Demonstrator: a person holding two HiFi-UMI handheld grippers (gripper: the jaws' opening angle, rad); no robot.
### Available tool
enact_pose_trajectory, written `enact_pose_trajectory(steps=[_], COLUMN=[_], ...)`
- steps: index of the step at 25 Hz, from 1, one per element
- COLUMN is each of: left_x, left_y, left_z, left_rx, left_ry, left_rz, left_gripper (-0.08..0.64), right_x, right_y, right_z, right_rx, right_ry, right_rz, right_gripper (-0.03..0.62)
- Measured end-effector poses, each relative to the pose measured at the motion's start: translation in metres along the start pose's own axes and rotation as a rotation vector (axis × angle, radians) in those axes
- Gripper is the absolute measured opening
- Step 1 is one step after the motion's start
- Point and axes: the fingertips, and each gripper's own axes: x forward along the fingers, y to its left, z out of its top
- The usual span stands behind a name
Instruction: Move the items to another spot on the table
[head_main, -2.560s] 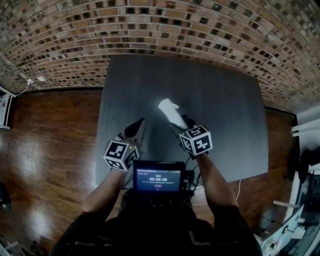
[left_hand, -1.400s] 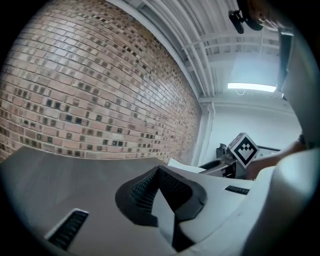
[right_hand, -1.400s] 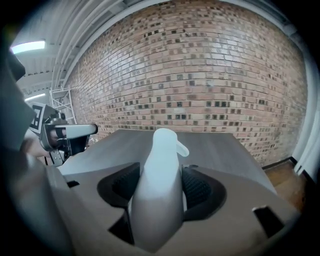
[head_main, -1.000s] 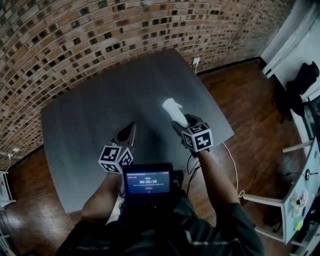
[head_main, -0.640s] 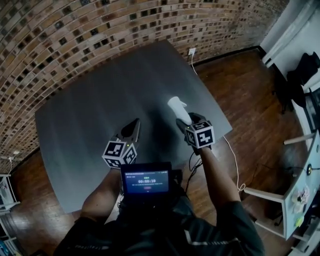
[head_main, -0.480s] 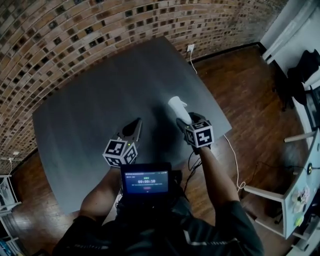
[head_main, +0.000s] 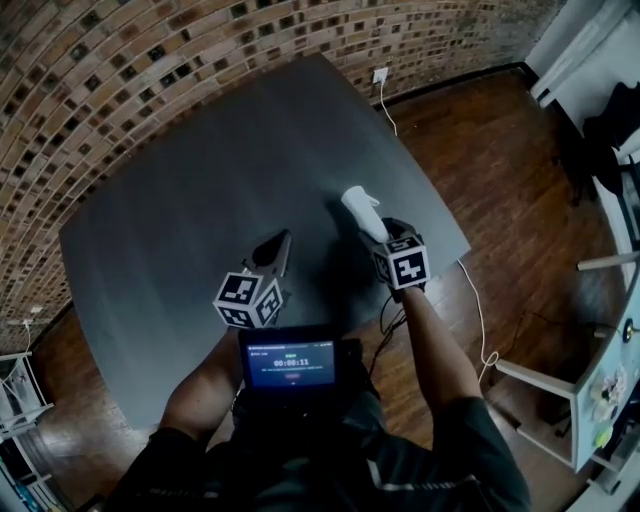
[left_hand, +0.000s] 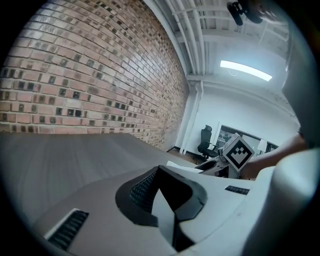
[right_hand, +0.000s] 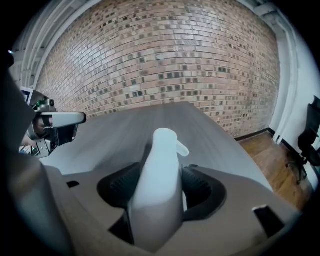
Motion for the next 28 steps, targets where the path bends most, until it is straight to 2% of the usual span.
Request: enact_pose_trajectory(steps=[13, 22, 23, 25, 28], left_x=[0.015, 0.014, 0.011, 0.004, -0.018], left_y=[0.0, -0.004, -0.004, -0.003, -0.004], left_z=[-0.015, -0.015, -0.013, -0.007, 0.008], left_rx=[-0.012, 0.0, 0.0, -0.002, -0.007], left_ry=[0.006, 0.008, 0.007, 0.0, -0.025], left_rz=[-0.011, -0.007, -0.001, 0.015, 0.043], left_gripper=[-0.006, -0.006, -0.006, -0.006, -0.006], right_x=[0.019, 0.02, 0.019, 0.011, -0.014], right_y=[-0.008, -0.011, -0.011, -0.011, -0.011], right_z=[-0.027, -0.027, -0.026, -0.02, -0.007], right_rx=[-0.009, -0.011, -0.012, -0.011, 0.014], right_ry=[0.034, -0.003, -0.008, -0.025, -0.071], right_rz=[-0.001, 0.017, 0.015, 0.011, 0.005], right_gripper=[0.271, 0.278, 0.281, 0.36, 0.362])
